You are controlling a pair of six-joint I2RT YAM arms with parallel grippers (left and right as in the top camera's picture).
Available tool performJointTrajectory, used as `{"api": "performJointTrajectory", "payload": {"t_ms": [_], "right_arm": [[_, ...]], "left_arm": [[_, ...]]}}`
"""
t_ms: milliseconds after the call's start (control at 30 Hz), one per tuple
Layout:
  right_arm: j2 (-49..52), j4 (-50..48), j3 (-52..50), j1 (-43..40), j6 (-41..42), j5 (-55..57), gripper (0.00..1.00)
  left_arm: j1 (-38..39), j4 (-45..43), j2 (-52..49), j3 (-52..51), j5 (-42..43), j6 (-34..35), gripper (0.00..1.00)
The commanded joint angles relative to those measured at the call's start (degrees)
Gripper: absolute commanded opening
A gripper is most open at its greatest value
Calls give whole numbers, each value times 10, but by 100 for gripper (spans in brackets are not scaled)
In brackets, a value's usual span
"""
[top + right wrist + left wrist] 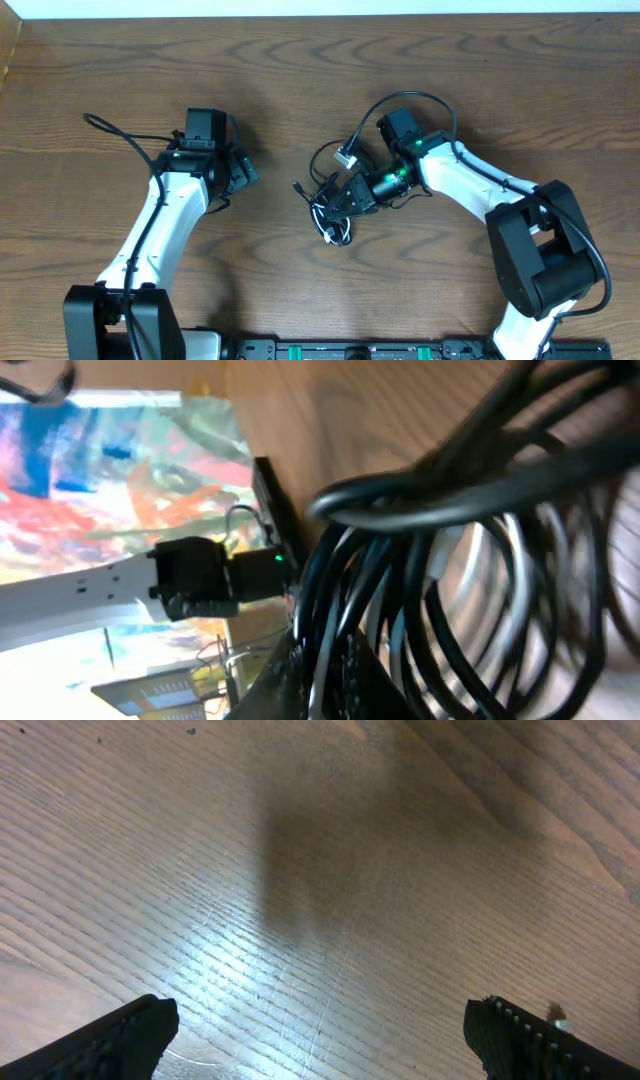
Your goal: Untangle cables
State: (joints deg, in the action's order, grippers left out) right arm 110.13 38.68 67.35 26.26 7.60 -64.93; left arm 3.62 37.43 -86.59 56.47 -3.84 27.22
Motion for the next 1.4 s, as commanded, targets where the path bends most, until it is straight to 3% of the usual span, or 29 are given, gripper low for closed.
{"api": "performJointTrajectory", "payload": {"t_ms": [0,367,667,833,933,1033,1167,1367], "right_arm": [[9,27,-3,-11,5,108,7],[9,98,-3,-62,-25,215,15],[-3,128,11,-76,26,223,35],[-25,197,45,-76,61,356,41],[-39,214,48,-76,87,425,41],[-42,204,48,-75,87,404,39],[-42,169,48,-75,90,323,16],[-42,125,47,-67,134,298,11]], "left_arm": [[-2,2,-3,-9,-13,8,98],[-2,2,-3,-9,-13,10,98],[-2,1,-3,-9,-13,10,98],[-2,0,-3,-9,-13,10,97],[-2,0,-3,-9,-11,10,98],[-2,0,-3,-9,-11,10,98],[-2,0,-3,-9,-8,10,98],[-2,-4,-3,-9,4,10,98]]}}
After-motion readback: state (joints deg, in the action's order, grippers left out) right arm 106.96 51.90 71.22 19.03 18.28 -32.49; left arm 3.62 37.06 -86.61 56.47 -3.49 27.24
